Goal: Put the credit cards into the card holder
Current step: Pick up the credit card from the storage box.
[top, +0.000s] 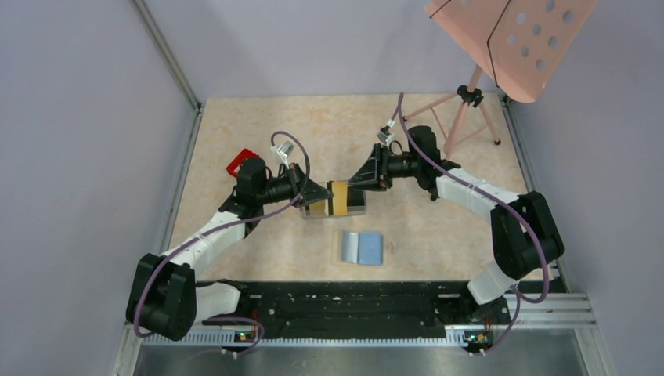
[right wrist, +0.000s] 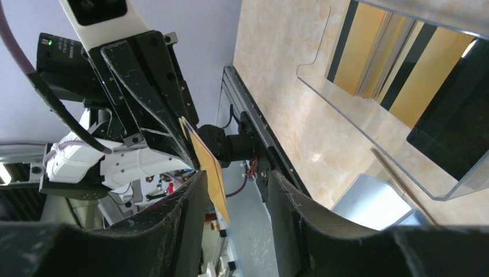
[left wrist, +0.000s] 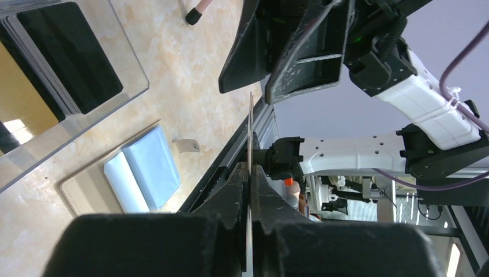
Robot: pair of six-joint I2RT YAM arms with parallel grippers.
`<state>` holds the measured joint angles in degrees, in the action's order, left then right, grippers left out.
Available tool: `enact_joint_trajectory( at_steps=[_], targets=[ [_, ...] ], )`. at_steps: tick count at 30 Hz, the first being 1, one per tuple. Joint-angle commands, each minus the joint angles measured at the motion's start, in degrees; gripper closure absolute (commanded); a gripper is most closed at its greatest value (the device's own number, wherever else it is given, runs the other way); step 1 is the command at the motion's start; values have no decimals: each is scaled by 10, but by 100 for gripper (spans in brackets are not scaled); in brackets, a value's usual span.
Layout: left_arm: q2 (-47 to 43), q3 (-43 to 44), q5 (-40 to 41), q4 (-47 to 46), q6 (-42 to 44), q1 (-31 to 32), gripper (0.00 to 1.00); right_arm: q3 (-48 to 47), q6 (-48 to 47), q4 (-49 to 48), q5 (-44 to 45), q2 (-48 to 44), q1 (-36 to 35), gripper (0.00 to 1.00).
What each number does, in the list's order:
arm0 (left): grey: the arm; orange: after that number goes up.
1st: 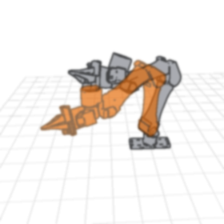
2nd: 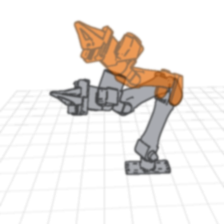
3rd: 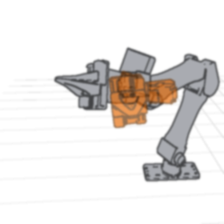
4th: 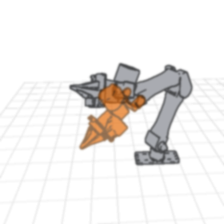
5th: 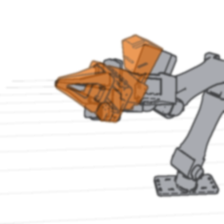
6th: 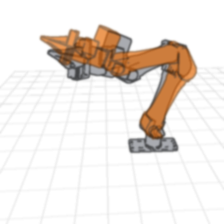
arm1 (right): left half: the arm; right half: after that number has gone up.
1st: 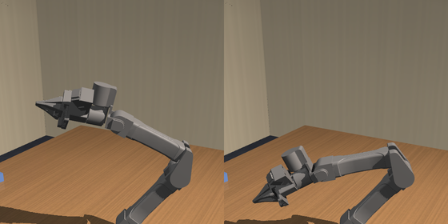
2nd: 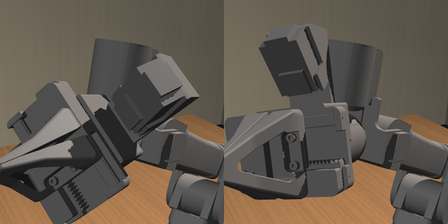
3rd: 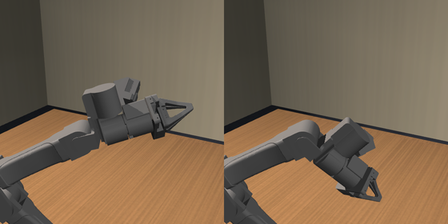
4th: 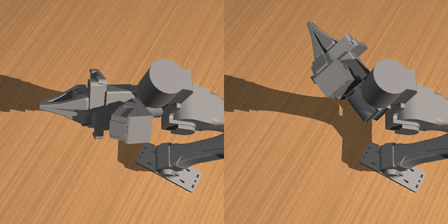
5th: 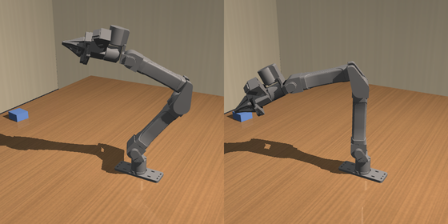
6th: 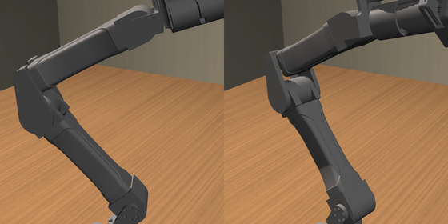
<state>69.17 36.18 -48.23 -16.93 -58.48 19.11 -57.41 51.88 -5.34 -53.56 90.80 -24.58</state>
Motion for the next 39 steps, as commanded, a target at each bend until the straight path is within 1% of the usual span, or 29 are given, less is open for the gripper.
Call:
enact_joint_trajectory(
  at_steps=[1, 6, 17, 21, 24, 28, 33, 35, 37, 38, 39],
  targets=[
    [-20, -5, -12, -58, -13, 3, 100, 12, 27, -69, -29, -21, 1, 58],
    [-14, -8, -18, -79, -28, 6, 100, 18, 36, -86, -35, -19, 0, 62],
    [-11, -4, -25, -92, -34, 11, 100, 19, 24, -68, -35, -3, -4, 67],
    [-11, -6, -29, -107, -41, 15, 100, 21, 18, -64, -34, 1, -6, 72],
    [-8, -10, -30, -122, -48, 18, 100, 22, 19, -70, -37, 4, -8, 72],
    [-1, -12, -26, -142, -57, 23, 100, 28, 43, -115, -62, 11, -18, 71],
    [15, -17, -13, -179, -80, 23, 100, 43, 98, -206, -93, 15, -35, 66],
    [23, -20, -9, -203, -93, 25, 100, 49, 114, -234, -101, 16, -40, 66],
    [33, -25, -7, -232, -108, 25, 100, 53, 125, -253, -108, 16, -42, 69],
    [37, -26, -6, -241, -114, 25, 100, 54, 127, -260, -110, 16, -42, 75],
    [41, -27, -6, -248, -117, 25, 100, 55, 130, -266, -111, 14, -42, 84]
  ],
)
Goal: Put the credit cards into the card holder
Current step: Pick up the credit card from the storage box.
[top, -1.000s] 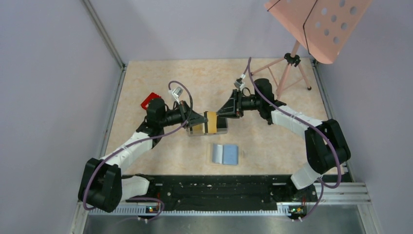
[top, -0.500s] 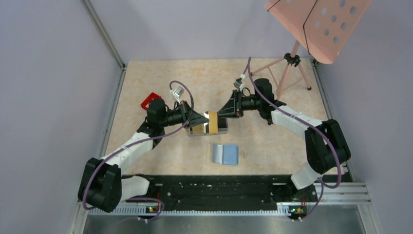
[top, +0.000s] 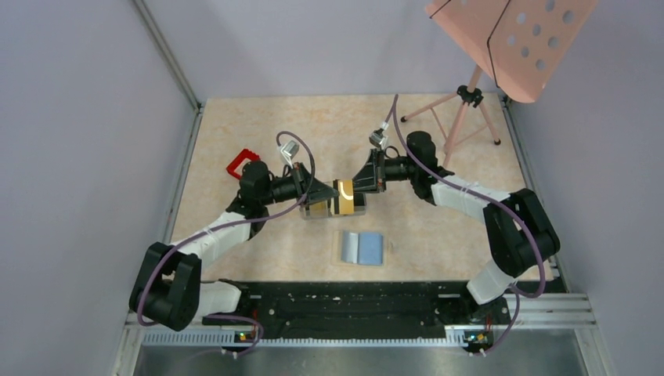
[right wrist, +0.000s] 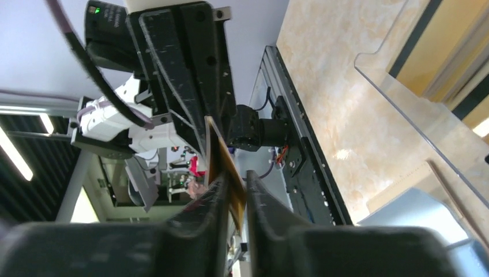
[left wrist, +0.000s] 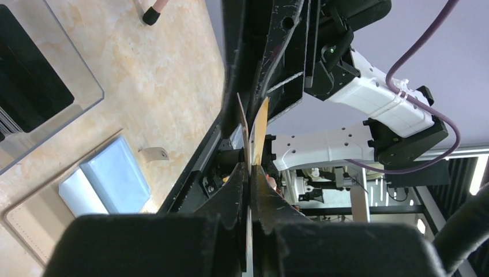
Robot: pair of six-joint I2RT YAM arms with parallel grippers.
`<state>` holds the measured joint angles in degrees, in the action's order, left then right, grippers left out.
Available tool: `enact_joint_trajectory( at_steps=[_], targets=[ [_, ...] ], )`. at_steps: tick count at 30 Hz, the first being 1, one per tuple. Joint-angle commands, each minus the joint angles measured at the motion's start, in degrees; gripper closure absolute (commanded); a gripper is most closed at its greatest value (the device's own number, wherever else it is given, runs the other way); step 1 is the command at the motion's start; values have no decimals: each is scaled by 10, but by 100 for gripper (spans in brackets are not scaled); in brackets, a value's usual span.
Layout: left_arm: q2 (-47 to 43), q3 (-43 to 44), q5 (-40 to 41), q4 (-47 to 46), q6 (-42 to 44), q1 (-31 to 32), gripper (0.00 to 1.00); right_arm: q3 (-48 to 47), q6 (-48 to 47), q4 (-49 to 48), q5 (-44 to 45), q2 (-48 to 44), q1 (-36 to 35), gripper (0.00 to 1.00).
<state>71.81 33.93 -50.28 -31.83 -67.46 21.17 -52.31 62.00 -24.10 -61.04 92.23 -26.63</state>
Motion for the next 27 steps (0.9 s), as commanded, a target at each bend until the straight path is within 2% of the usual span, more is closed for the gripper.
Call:
enact_joint_trajectory(
  at_steps=[1, 2, 6, 14, 27],
  targets=[
    [18, -5, 14, -102, -28, 5, 100, 3, 30, -82, -36, -1, -21, 92],
    [19, -6, 15, -102, -27, 6, 100, 1, 30, -82, -37, -1, -21, 100],
    [18, -14, 17, -89, -19, 6, 100, -11, 9, -53, -26, -6, -15, 100],
    [3, -40, 54, -34, 18, 5, 100, -74, -132, 157, 40, -36, 26, 100],
    [40, -30, 80, -40, 21, 4, 100, -104, -247, 305, 155, -71, 47, 100]
  ],
)
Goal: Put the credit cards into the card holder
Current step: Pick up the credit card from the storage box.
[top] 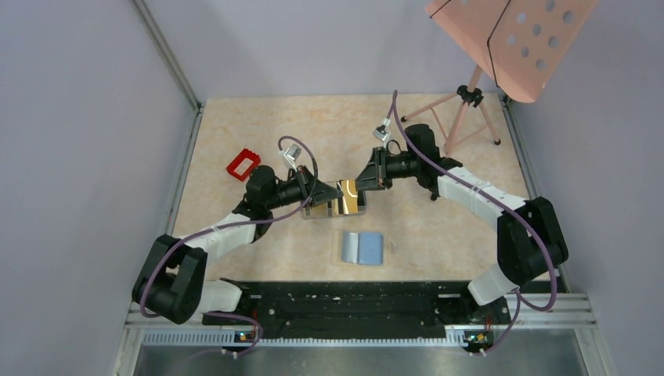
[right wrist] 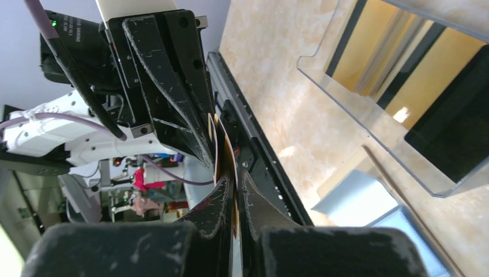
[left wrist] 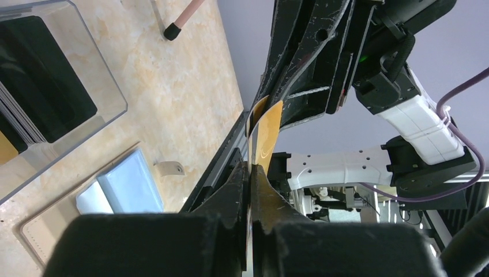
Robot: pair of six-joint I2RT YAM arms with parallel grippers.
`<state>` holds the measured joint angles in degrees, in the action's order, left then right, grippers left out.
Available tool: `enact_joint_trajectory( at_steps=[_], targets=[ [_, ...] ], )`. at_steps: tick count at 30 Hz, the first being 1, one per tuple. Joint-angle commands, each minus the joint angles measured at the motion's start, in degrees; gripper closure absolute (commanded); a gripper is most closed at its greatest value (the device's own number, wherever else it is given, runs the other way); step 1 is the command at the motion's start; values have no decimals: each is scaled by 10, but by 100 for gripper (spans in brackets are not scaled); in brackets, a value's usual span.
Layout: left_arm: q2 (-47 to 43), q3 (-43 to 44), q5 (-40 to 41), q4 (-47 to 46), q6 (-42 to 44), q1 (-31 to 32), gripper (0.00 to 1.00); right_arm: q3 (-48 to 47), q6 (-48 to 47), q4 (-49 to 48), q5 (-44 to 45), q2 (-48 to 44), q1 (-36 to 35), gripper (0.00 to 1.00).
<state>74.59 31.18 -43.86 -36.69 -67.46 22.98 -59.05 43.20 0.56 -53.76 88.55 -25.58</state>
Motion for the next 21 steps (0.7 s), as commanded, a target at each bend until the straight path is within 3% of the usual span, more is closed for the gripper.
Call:
enact_joint_trajectory(
  at_steps=[1, 21],
  targets=[
    [16, -3, 17, 6, 19, -15, 100, -42, -65, 67, 90, -34, 38, 100],
    [71, 10, 13, -41, -1, -30, 97, -58, -79, 88, 108, -42, 84, 100]
  ],
)
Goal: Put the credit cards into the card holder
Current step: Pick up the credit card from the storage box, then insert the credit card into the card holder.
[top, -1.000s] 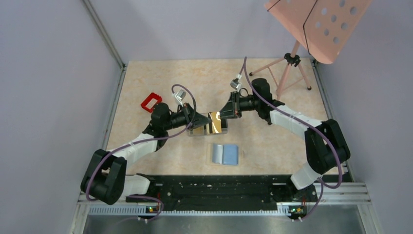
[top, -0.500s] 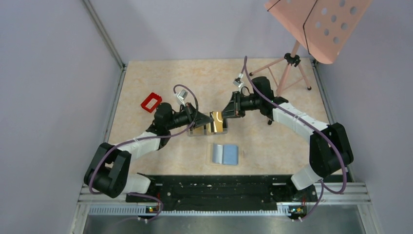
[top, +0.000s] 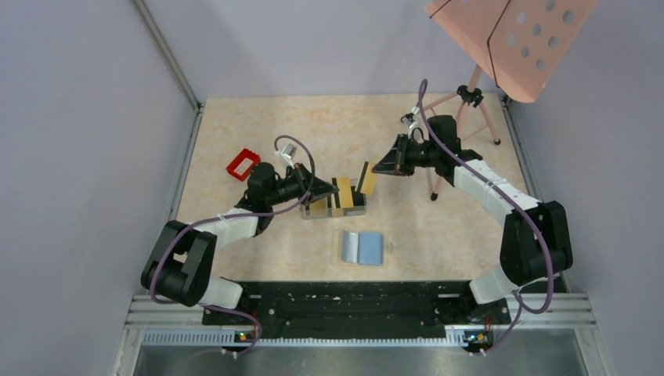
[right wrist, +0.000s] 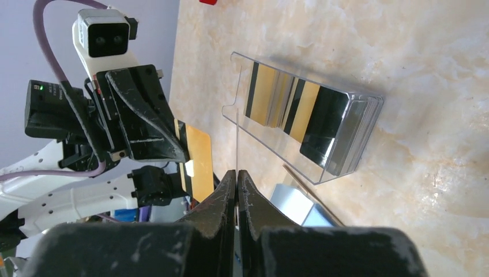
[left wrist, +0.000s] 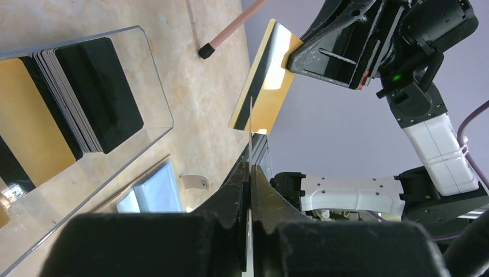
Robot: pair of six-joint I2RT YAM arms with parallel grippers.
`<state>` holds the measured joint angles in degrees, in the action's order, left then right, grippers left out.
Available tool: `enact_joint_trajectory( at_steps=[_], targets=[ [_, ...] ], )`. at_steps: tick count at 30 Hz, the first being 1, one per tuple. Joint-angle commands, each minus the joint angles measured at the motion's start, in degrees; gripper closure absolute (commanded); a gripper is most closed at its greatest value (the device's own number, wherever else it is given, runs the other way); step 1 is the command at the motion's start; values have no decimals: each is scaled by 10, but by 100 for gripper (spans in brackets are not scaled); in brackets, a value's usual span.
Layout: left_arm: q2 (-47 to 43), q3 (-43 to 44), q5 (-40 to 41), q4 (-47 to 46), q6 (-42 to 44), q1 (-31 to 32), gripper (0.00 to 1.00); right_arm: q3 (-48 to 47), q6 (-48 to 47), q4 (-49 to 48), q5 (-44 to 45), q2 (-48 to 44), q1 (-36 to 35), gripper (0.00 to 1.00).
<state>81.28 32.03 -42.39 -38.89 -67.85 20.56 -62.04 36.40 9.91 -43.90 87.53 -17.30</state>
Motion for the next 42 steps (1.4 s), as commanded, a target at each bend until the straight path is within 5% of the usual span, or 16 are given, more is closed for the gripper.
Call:
enact_joint_trajectory(
  at_steps=[1, 12, 18, 30, 34, 38, 42],
  targets=[
    [5, 4, -1, -9, 10, -9, 97, -29, -12, -3, 8, -34, 3, 100],
    [38, 99, 79, 294, 187, -18, 100, 0, -31, 32, -21, -62, 12, 100],
    [72, 113, 100, 321, 201, -19, 99, 25, -41, 49, -40, -79, 13, 100],
    [53, 175, 174, 464, 280, -18, 59, 55, -90, 115, -55, -103, 12, 100],
    [39, 210, 184, 526, 316, -18, 55, 73, -98, 120, -62, -115, 12, 100],
    [5, 211, 152, 520, 314, -11, 55, 81, -101, 117, -83, -121, 13, 100],
    [-32, 171, 54, 407, 258, 11, 54, 89, -81, 72, -154, -116, 12, 100]
  ],
)
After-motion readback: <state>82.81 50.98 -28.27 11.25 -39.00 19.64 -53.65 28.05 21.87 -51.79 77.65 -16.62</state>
